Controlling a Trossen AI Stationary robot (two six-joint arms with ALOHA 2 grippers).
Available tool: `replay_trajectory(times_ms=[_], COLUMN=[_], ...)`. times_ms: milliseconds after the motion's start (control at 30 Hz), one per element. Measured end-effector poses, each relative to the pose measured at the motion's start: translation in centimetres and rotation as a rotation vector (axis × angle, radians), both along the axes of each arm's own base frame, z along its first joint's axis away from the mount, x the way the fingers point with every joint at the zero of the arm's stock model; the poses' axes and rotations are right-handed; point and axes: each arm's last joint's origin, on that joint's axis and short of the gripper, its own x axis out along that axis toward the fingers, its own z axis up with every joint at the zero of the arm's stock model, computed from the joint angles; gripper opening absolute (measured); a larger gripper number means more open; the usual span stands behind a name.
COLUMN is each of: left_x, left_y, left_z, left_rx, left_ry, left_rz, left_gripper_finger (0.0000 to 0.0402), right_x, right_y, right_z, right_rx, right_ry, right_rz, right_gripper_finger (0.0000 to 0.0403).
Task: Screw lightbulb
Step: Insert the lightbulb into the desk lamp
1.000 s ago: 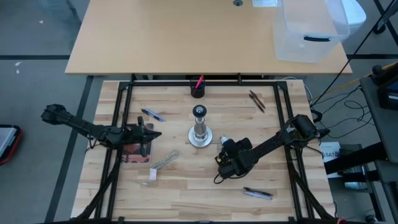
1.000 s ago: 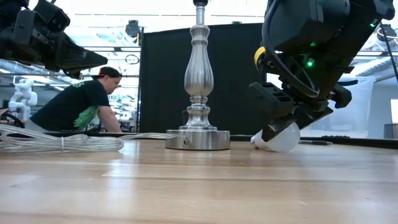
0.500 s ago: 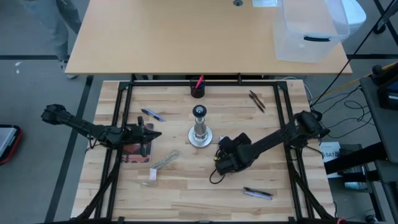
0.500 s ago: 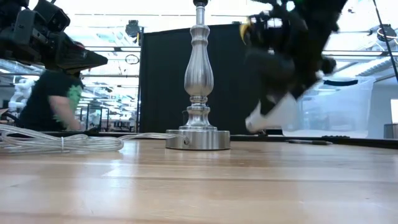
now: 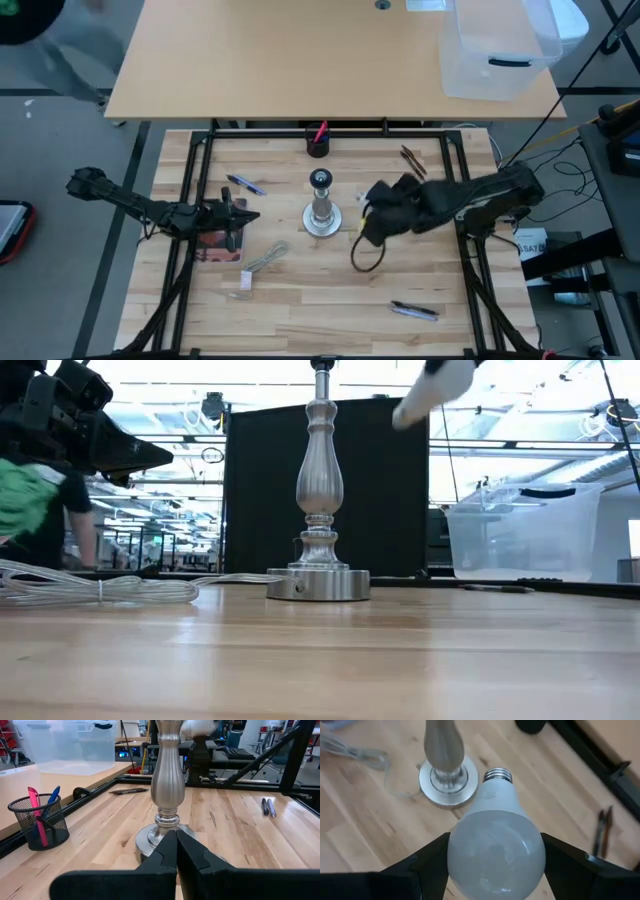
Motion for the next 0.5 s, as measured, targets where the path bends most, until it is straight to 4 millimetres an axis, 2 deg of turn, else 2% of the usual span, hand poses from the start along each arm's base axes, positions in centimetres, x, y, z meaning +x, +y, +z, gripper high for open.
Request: replay_trajectory(times_ms=[267,367,500], left_x=[0.0,0.0,0.0], left_y=[0.0,0.0,0.0], left_z=[0.0,0.0,0.1], left_rx=[0.000,-0.001,-0.005], left_ry=[0.000,0.000,-0.013], left_rz=[0.000,0.000,0.000], left_gripper_finger=[0.0000,0.0000,0.0000], right_x=[-2.2,-2.7,-2.9], right_y=[-2.7,-3.8,-5.3], right_z=[7.6,9.6,11.2], right_rx=[-0.025,-0.047,-0.044], right_ry=[-0.150,-0.203,-0.269], right_rz=[0.111,0.140,0.190], right_gripper_finger=[0.0263,0.0263,0.0264])
